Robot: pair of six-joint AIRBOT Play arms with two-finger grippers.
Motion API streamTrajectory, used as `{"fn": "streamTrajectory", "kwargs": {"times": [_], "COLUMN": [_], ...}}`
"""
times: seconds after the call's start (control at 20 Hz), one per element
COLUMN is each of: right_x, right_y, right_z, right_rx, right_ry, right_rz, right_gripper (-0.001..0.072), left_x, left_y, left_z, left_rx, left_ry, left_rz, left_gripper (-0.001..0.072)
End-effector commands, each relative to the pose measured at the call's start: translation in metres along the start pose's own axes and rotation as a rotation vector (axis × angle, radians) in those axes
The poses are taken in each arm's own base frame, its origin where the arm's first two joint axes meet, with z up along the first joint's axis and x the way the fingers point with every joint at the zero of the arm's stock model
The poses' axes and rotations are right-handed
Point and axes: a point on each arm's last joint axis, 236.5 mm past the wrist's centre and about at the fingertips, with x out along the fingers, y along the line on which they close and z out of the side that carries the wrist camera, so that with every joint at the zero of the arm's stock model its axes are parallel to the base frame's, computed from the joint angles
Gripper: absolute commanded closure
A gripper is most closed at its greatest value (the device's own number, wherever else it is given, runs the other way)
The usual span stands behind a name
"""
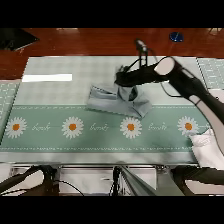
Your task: Fold the shirts.
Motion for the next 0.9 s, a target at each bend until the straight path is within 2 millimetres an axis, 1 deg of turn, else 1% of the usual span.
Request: {"fn": "streamTrajectory", "kwargs": {"times": [0.0, 0.1, 0.15, 0.25, 0.35, 0.4, 0.45, 0.5, 0.55, 0.6, 0.65, 0.7, 0.75, 0.8, 0.85], "right_x": [0.055, 0.074, 0.08, 0.088, 0.089, 0.087, 0.084, 0.076, 0.063, 0.045, 0.022, -0.004, -0.034, -0.073, -0.119], "right_y": [0.024, 0.035, 0.041, 0.053, 0.063, 0.067, 0.071, 0.072, 0.073, 0.067, 0.052, 0.027, -0.007, -0.055, -0.108], "right_z": [-0.027, -0.034, -0.033, -0.029, -0.026, -0.026, -0.025, -0.022, -0.018, -0.015, -0.012, -0.011, -0.01, -0.011, -0.013], "right_rx": [-0.002, 0.013, 0.03, 0.07, 0.087, 0.097, 0.095, 0.07, 0.037, -0.005, -0.072, -0.141, -0.189, -0.207, -0.19], "right_ry": [0.026, 0.009, -0.009, -0.052, -0.076, -0.075, -0.072, -0.071, -0.065, -0.046, -0.02, 0.011, 0.05, 0.093, 0.138], "right_rz": [0.028, 0.047, 0.06, 0.088, 0.11, 0.124, 0.135, 0.14, 0.144, 0.132, 0.087, 0.007, -0.111, -0.279, -0.474], "right_gripper": [0.0686, 0.0683, 0.0655, 0.0497, 0.0322, 0.0246, 0.0213, 0.0213, 0.0215, 0.0217, 0.0218, 0.0218, 0.0218, 0.0218, 0.0218], "left_x": [0.006, 0.019, 0.028, 0.046, 0.063, 0.072, 0.079, 0.086, 0.089, 0.091, 0.091, 0.09, 0.088, 0.086, 0.083], "left_y": [-0.012, -0.021, -0.027, -0.036, -0.04, -0.04, -0.038, -0.035, -0.031, -0.026, -0.017, -0.008, 0.003, 0.012, 0.021], "left_z": [-0.02, -0.037, -0.048, -0.071, -0.095, -0.105, -0.115, -0.124, -0.133, -0.141, -0.148, -0.152, -0.156, -0.157, -0.159], "left_rx": [0.015, 0.02, 0.021, 0.024, 0.007, -0.008, -0.018, -0.032, -0.04, -0.058, -0.069, -0.067, -0.057, -0.053, -0.051], "left_ry": [0.067, 0.122, 0.153, 0.216, 0.271, 0.291, 0.306, 0.319, 0.332, 0.348, 0.364, 0.378, 0.39, 0.397, 0.403], "left_rz": [-0.033, -0.07, -0.091, -0.13, -0.158, -0.165, -0.168, -0.167, -0.167, -0.161, -0.142, -0.113, -0.077, -0.047, -0.02], "left_gripper": [0.0675, 0.0675, 0.0675, 0.0675, 0.0675, 0.0675, 0.0674, 0.0675, 0.0674, 0.0674, 0.0674, 0.0673, 0.0673, 0.0672, 0.0672]}}
